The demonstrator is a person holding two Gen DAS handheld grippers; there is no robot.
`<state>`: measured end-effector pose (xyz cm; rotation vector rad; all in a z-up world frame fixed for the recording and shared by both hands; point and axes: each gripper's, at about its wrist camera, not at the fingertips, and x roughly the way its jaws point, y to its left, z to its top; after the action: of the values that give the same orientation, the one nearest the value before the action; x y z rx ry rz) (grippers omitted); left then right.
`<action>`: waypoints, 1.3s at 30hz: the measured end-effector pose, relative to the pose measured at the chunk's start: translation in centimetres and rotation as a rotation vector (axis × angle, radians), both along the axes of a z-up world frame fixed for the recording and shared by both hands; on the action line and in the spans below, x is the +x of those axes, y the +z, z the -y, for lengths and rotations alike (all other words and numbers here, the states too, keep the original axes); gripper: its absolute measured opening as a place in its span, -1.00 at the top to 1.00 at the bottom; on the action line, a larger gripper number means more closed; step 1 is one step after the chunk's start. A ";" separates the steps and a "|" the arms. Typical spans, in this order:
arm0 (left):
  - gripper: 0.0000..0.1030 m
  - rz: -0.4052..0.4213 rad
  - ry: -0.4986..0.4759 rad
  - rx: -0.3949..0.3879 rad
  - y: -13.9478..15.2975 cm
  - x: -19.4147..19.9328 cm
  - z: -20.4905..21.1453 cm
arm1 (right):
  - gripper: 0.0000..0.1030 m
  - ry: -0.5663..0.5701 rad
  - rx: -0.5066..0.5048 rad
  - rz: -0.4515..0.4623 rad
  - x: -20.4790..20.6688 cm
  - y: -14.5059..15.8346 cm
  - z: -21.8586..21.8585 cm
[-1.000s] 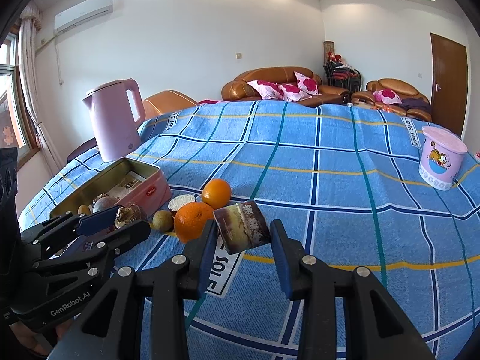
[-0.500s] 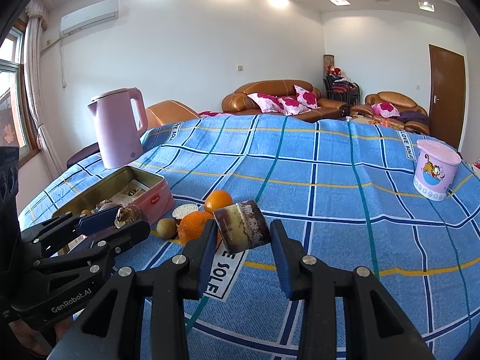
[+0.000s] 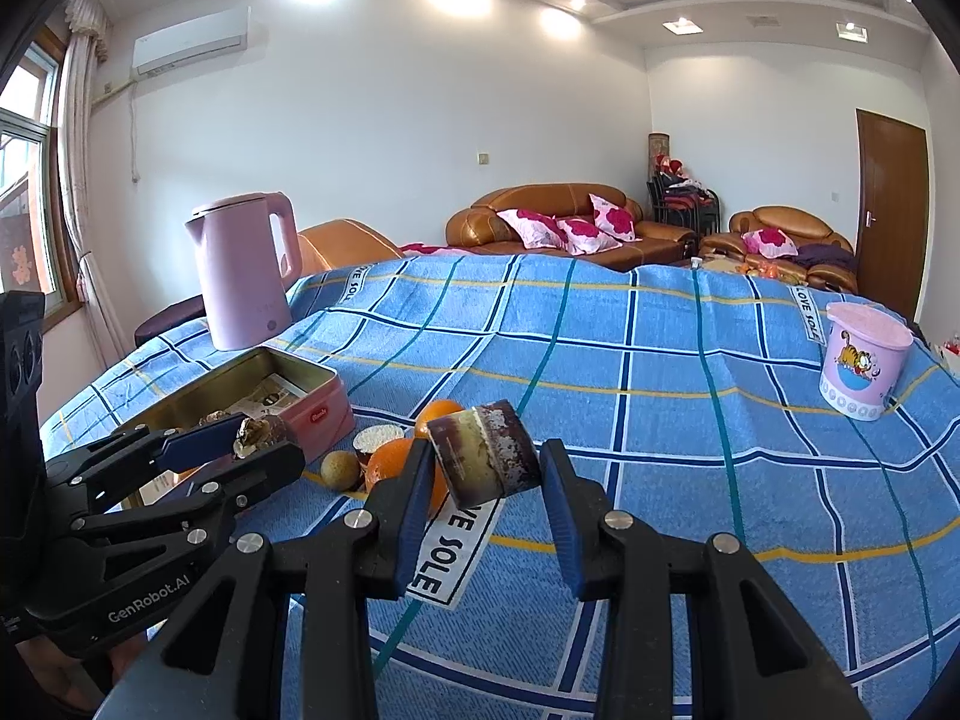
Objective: Organize fruits
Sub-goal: 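Lift the mangosteen with the left gripper while the right lifts the cake, then carry the mangosteen in the left gripper over the tin while the right carries the cake there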
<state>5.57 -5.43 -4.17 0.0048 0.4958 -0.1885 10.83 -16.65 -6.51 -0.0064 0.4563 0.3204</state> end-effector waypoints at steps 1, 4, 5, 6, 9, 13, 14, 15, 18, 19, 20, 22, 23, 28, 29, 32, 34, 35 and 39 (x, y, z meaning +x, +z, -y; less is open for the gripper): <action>0.13 0.002 0.000 0.000 0.0 0.0 0.0 | 0.26 0.000 0.000 0.006 -0.1 0.0 0.0; 0.13 0.008 -0.001 0.004 0.1 -0.1 0.1 | 0.26 0.000 0.000 0.018 -0.2 0.1 -0.1; 0.13 0.010 -0.001 0.005 0.1 -0.2 0.1 | 0.26 0.001 0.000 0.022 -0.3 0.2 -0.1; 0.13 0.014 -0.001 0.004 0.1 -0.2 0.1 | 0.26 0.001 0.001 0.025 -0.4 0.2 0.0; 0.13 0.027 0.002 0.006 0.3 -0.4 0.1 | 0.26 0.001 0.001 0.033 -0.5 0.2 -0.1; 0.13 0.045 0.003 0.011 0.4 -0.7 0.2 | 0.26 0.001 0.002 0.043 -0.7 0.2 0.0; 0.13 0.050 0.004 0.011 0.4 -0.8 0.2 | 0.26 0.000 0.002 0.049 -0.8 0.3 0.0; 0.13 0.054 0.004 0.010 0.5 -0.9 0.2 | 0.26 0.000 0.002 0.053 -0.8 0.3 0.0; 0.13 0.065 0.005 0.012 0.5 -1.1 0.2 | 0.26 0.001 0.002 0.067 -1.1 0.3 0.0; 0.13 0.068 0.005 0.013 0.6 -1.1 0.2 | 0.26 0.001 0.001 0.070 -1.2 0.3 0.0; 0.13 0.071 0.006 0.013 0.6 -1.2 0.2 | 0.26 0.001 0.002 0.075 -1.3 0.3 0.0; 0.13 0.077 0.008 0.013 0.6 -1.2 0.2 | 0.26 0.000 0.003 0.082 -1.5 0.4 0.1; 0.13 0.080 0.009 0.013 0.7 -1.3 0.2 | 0.26 0.000 0.003 0.087 -1.6 0.4 0.1; 0.13 0.095 0.012 0.017 0.8 -1.5 0.3 | 0.26 0.000 0.004 0.102 -1.9 0.5 0.1; 0.13 0.099 0.013 0.019 0.8 -1.6 0.3 | 0.26 0.000 0.005 0.106 -1.9 0.6 0.1; 0.13 0.109 0.015 0.023 0.8 -1.7 0.3 | 0.26 0.000 0.006 0.119 -2.3 0.6 0.1; 0.13 0.115 0.016 0.025 0.8 -1.8 0.3 | 0.26 0.000 0.006 0.127 -2.5 0.7 0.1; 0.13 0.118 0.015 0.025 0.8 -1.8 0.3 | 0.26 0.000 0.006 0.132 -2.6 0.7 0.1; 0.13 0.127 0.018 0.026 0.8 -2.0 0.3 | 0.26 0.000 0.006 0.146 -2.7 0.8 0.1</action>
<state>3.54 -5.71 -3.33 0.0371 0.3717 -0.1636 8.13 -16.78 -5.68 -0.0239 0.3104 0.3189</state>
